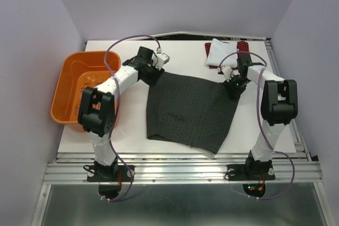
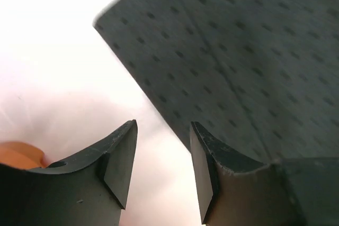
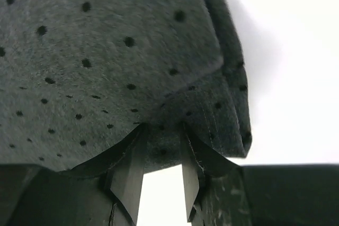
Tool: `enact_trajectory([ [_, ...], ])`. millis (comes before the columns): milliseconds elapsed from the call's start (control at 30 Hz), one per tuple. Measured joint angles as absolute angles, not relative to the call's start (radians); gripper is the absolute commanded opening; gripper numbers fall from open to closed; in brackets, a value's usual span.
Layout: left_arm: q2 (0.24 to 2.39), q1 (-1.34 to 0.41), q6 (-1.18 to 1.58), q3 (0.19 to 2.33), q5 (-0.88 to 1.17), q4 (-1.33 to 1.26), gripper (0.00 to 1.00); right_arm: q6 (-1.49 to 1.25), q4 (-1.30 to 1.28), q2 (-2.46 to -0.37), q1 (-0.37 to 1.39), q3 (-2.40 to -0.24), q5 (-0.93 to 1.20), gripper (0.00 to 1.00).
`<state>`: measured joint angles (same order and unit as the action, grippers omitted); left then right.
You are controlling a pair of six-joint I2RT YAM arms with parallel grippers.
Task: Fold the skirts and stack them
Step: Flatten the skirt out
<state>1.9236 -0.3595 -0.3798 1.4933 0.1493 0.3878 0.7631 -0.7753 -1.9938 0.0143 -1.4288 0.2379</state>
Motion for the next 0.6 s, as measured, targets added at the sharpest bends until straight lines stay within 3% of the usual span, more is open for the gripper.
enact_trajectory([
  [133,1.723,-0.474,-0.381,1.359,0.2,0.426,0.5,0.819,-0.799,-1.878,0.014,-1.269,0.226,0.36],
  [233,1.696,-0.536,-0.359,1.305,0.259,0.431,0.48,0.858,-0.83,-1.812,0.021,-1.184,0.221,0.36],
  [433,1.946,-0.507,-0.323,1.328,0.261,0.439,0.44,0.895,-0.941,-1.698,0.119,-1.037,0.23,0.4],
  [600,2.133,-0.486,-0.304,1.614,0.242,0.493,0.43,0.871,-1.014,-1.663,0.277,-0.982,0.287,0.41],
])
